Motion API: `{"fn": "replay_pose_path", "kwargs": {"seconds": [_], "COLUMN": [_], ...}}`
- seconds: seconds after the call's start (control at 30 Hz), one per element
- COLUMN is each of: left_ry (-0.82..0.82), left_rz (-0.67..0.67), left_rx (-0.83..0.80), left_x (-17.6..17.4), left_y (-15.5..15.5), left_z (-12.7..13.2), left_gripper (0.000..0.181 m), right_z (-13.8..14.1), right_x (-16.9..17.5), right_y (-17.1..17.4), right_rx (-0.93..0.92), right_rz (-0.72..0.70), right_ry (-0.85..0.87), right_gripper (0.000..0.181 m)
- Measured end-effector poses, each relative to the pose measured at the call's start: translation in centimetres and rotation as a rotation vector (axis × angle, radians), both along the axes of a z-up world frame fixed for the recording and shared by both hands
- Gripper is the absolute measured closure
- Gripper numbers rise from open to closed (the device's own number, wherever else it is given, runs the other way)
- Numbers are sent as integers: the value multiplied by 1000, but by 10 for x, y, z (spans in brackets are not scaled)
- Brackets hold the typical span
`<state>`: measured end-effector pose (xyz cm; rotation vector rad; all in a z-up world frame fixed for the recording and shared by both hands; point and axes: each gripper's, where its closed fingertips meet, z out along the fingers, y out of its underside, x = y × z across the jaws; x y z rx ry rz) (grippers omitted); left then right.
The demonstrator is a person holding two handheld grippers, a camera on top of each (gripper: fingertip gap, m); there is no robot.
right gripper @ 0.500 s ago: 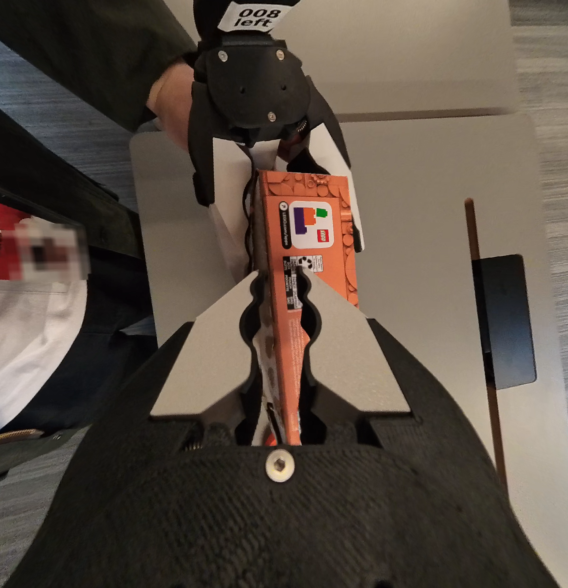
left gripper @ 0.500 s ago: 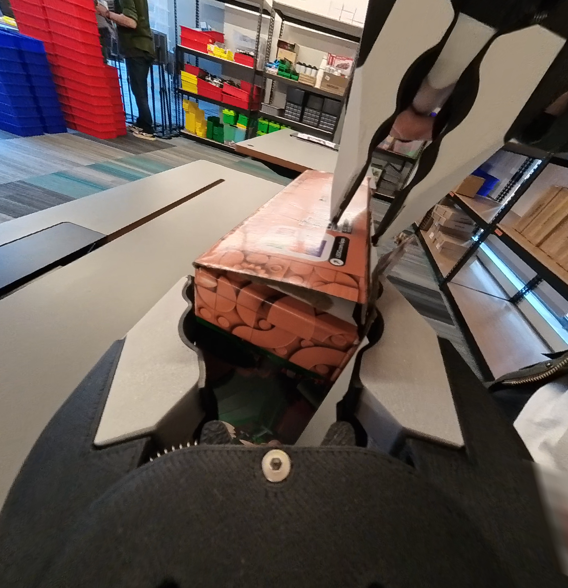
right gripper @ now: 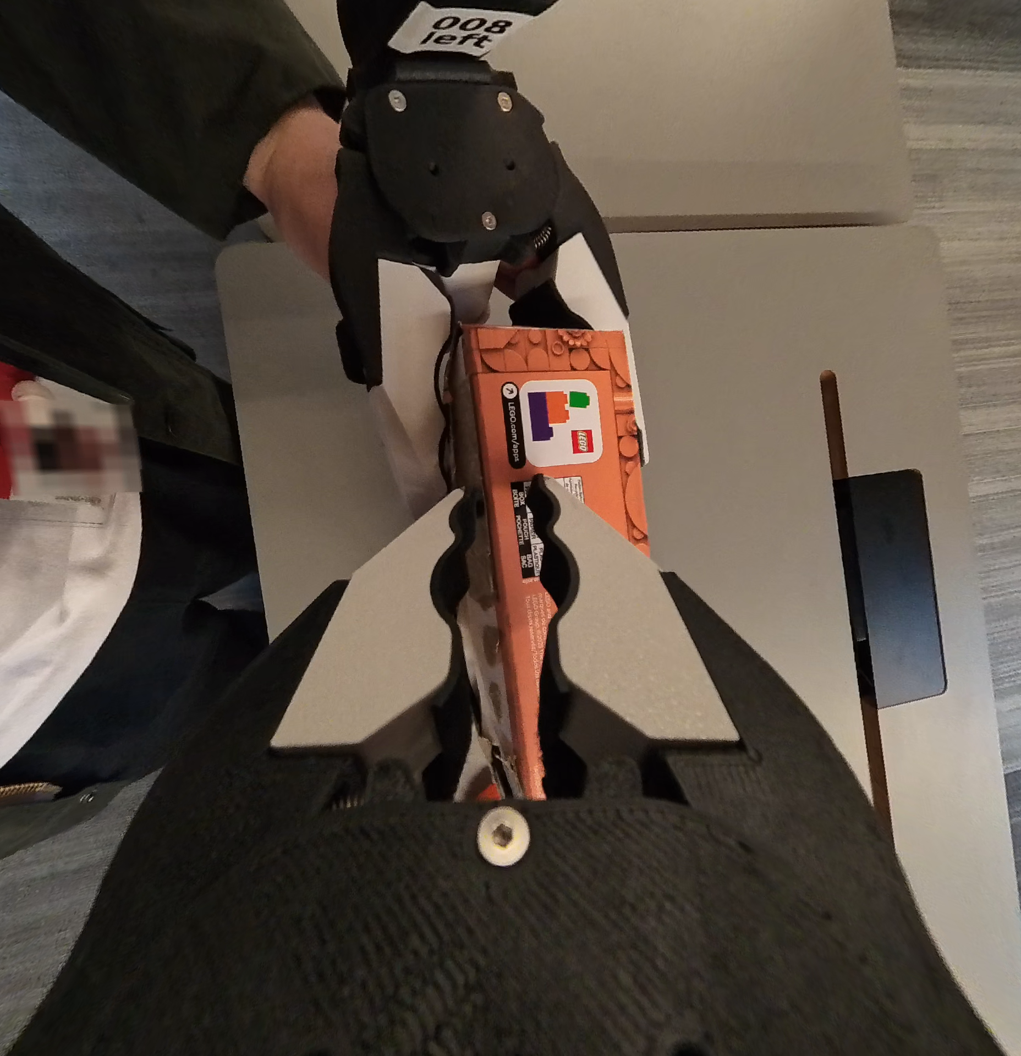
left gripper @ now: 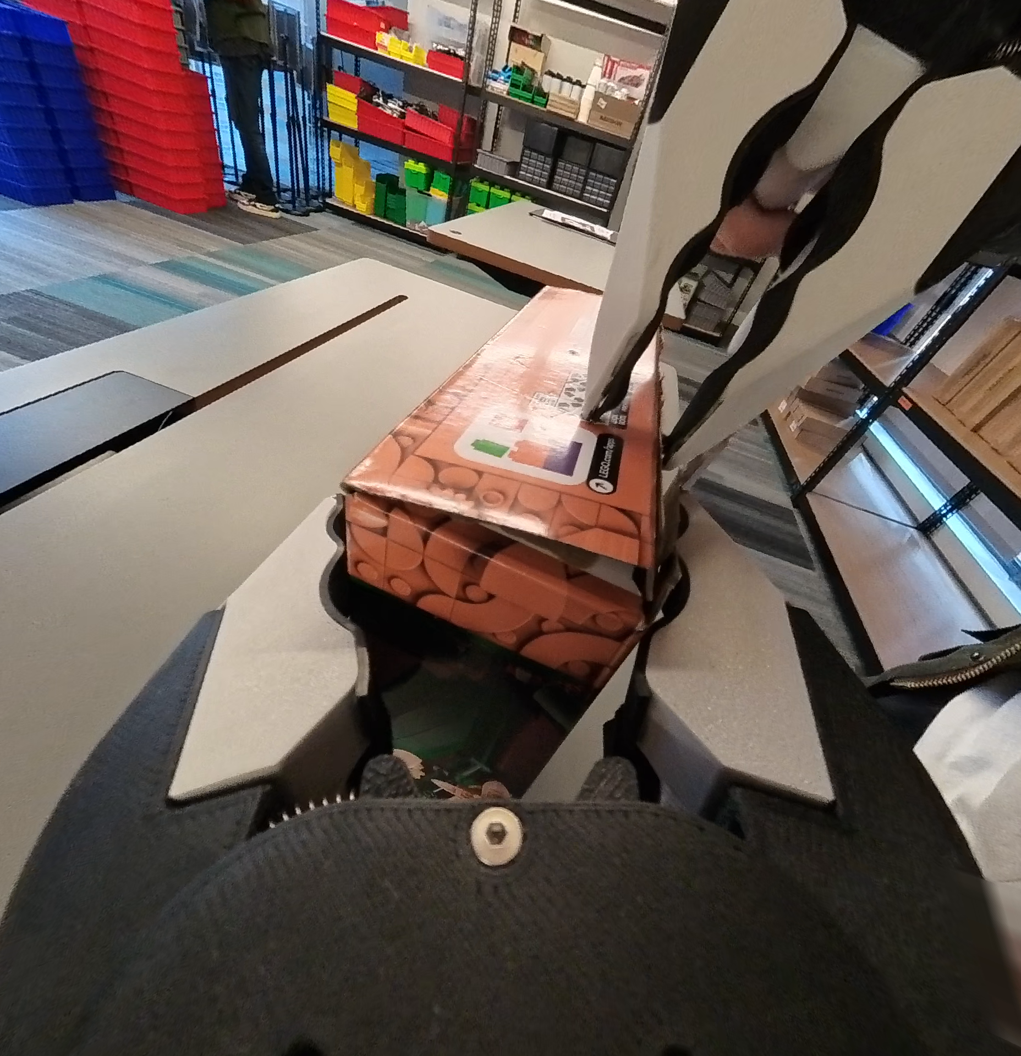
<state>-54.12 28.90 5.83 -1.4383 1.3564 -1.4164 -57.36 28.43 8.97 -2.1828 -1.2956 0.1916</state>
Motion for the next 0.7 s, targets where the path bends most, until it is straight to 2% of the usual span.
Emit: {"fn": "replay_pose_path", "kwargs": {"seconds": [0.13,0.2,0.27,0.33,0.37,0.43,0.53,0.7], "left_ry": [4,-31,-95,-159,-168,-138,-90,-41], "left_rz": [21,51,100,77,35,-27,-59,-80], "left_rx": [19,150,359,529,588,660,741,681], "left_x": [-1,-3,-9,-19,-23,-26,-25,-27], "left_y": [2,4,5,-6,-14,-23,-17,-17], "left_z": [1,8,23,37,39,37,32,31], "left_gripper": [74,70,66,87,103,122,129,138], "right_z": [0,0,0,0,0,0,1,8], "right_x": [0,0,0,0,0,0,0,0], "right_y": [1,2,1,0,-1,-1,2,-1], "right_rx": [-17,-24,-29,-31,-30,-32,-28,-64], "right_rz": [-38,-51,-58,-66,-67,-74,-99,-123], "right_ry": [35,57,73,87,94,111,155,328], "right_gripper": [162,161,161,161,161,161,162,163]}}
